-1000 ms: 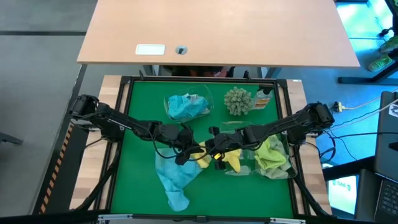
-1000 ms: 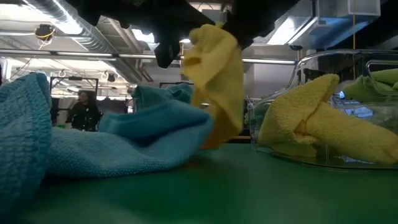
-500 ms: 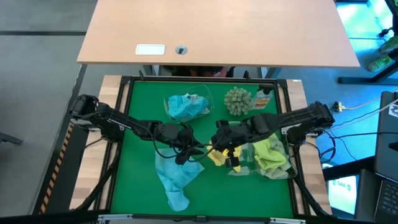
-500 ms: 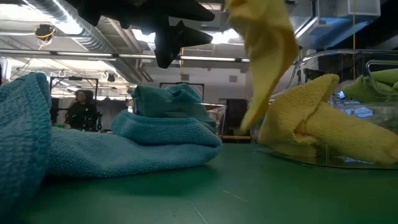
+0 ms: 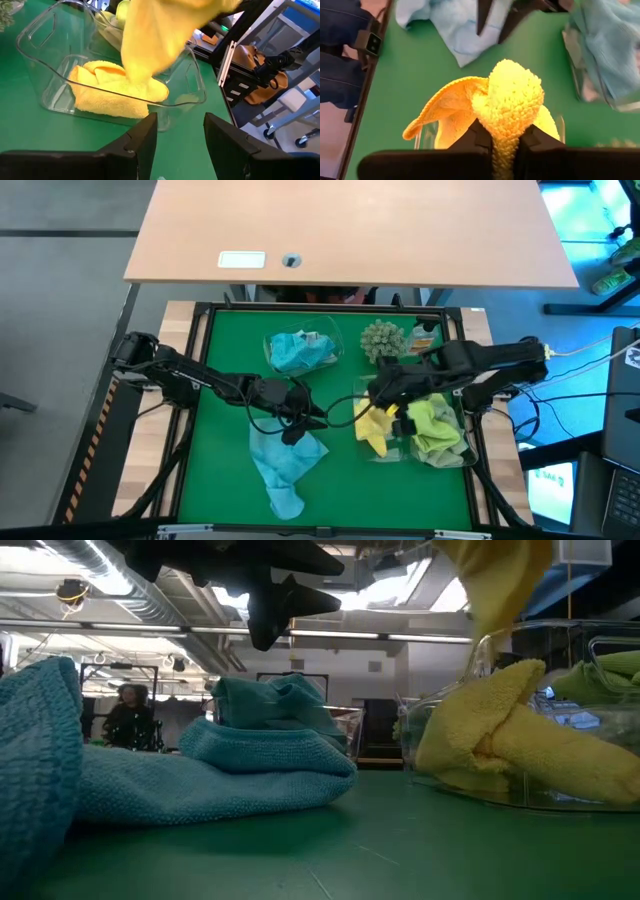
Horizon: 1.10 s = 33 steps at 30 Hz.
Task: Sort microfiber towel by color & place in baskets
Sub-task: Put the yellow towel into the bottom left transparent bin
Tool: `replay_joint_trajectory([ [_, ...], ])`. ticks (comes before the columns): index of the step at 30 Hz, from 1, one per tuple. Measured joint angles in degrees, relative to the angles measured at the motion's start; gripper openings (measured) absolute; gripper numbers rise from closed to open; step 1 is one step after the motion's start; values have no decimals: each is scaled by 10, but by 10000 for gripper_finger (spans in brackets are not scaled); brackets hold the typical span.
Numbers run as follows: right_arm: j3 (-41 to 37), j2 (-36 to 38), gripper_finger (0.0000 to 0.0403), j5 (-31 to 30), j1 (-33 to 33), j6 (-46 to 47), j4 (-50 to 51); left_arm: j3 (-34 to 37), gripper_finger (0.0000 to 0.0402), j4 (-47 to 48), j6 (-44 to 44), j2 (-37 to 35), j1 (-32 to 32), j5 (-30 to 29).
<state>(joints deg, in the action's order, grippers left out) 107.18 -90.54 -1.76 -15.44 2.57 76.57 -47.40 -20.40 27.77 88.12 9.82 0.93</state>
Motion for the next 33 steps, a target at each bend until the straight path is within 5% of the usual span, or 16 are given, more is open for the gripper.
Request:
replay_joint_trajectory([
  [11, -29, 20, 25, -48, 0, 20, 23, 0, 155, 0, 0, 0, 0, 0],
  [25, -411, 40, 32, -16, 1, 48, -279, 1, 155, 4, 0, 0, 1, 0],
  [33, -548, 40, 32, -23, 1, 95, -439, 1, 155, 4, 0, 0, 1, 0],
])
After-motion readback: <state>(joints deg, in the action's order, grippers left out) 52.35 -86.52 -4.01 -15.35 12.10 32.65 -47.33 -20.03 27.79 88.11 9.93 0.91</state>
